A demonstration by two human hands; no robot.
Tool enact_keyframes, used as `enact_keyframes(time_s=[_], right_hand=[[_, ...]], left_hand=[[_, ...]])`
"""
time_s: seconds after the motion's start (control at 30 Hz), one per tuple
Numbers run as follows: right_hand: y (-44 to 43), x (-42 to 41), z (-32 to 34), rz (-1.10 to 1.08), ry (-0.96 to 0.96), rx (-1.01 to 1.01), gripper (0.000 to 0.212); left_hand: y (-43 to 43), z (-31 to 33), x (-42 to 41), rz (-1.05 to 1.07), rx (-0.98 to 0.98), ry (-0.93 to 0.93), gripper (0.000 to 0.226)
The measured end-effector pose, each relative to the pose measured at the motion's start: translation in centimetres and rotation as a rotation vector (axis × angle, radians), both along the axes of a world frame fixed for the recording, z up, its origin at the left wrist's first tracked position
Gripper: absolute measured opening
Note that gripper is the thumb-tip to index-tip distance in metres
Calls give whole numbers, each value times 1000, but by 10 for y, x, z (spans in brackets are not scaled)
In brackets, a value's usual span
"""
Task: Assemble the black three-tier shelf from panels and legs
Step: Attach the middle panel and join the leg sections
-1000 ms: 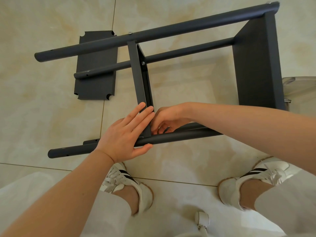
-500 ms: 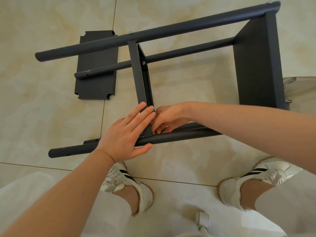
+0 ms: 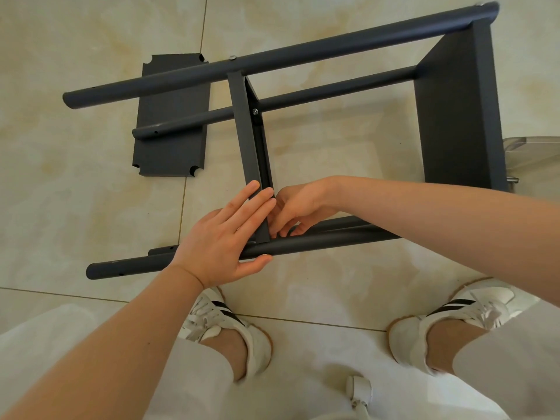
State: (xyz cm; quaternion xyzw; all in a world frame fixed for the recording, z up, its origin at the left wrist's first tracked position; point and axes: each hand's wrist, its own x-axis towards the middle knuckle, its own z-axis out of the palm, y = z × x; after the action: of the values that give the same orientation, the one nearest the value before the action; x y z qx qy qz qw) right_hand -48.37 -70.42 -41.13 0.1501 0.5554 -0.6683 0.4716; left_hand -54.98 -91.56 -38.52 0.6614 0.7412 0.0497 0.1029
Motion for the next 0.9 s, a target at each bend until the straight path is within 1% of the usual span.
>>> enact_keyframes(time_s=[0.1,0.2,0.33,0.5,0.6,0.73,0.9], right_hand=[[0,2,-2,19,-9,-5,9],[-4,3,-3,51,-18,-8,11],[-4,0,-1,42,2,-6,15],[-1,3,-2,26,15,-39,12],[-4,6,-5,4,21,-37,17],[-5,4,-5,14,49,19,30],[-6,4,-2,38,76,30,28]], left_hand=[[0,0,0,1,-1,1,84],[0,1,0,2,2,1,84],[0,0,0,3,-6,-2,85],[1,1,0,4,-8,6,85],[1,2,1,3,-1,5,85],[1,2,0,2,6,11,84],[0,1,0,10,-9,24,85]])
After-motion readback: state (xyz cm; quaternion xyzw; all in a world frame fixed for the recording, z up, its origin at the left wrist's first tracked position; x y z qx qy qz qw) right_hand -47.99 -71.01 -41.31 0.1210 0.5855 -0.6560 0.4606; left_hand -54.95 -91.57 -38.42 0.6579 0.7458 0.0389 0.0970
